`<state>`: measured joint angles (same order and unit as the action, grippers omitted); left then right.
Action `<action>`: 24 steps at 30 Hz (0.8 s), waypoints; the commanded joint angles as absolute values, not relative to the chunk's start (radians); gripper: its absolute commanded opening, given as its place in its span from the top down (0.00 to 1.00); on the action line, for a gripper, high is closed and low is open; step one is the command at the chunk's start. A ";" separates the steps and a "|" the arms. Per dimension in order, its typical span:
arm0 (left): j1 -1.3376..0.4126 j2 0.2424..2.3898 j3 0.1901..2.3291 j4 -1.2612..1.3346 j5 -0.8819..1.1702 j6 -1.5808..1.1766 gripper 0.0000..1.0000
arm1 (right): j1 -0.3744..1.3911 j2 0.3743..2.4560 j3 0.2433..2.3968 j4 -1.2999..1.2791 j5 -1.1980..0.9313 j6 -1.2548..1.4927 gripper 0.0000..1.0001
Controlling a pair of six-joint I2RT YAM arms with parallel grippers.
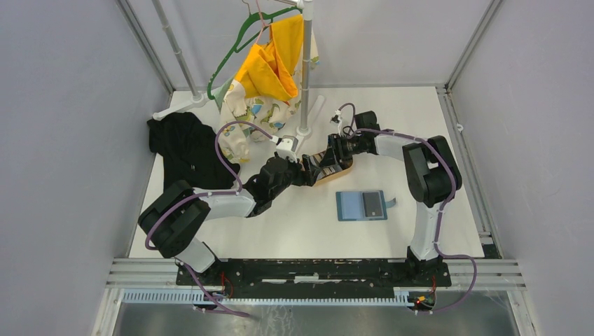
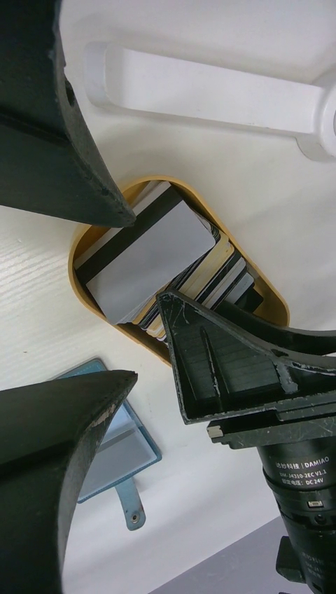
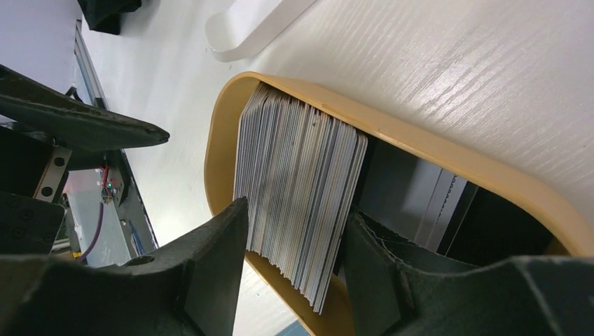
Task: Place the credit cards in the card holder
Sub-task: Pick up the credit card from the storage box.
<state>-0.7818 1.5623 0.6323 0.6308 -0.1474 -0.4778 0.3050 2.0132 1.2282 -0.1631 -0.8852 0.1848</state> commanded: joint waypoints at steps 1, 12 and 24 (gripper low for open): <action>-0.780 1.548 0.634 0.681 -0.159 -0.489 0.20 | 0.322 2.037 1.284 -0.200 -0.869 0.137 0.45; -0.781 1.543 0.630 0.681 -0.163 -0.489 0.20 | 0.319 2.001 1.292 -0.195 -0.934 0.162 0.55; -0.781 1.543 0.630 0.681 -0.165 -0.489 0.20 | 0.291 1.978 1.284 -0.190 -0.969 0.179 0.55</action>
<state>-0.7818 1.5623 0.6308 0.6308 -0.1478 -0.4774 0.3016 2.0396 1.2625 -0.2123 -0.9031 0.1616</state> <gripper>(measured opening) 0.801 0.448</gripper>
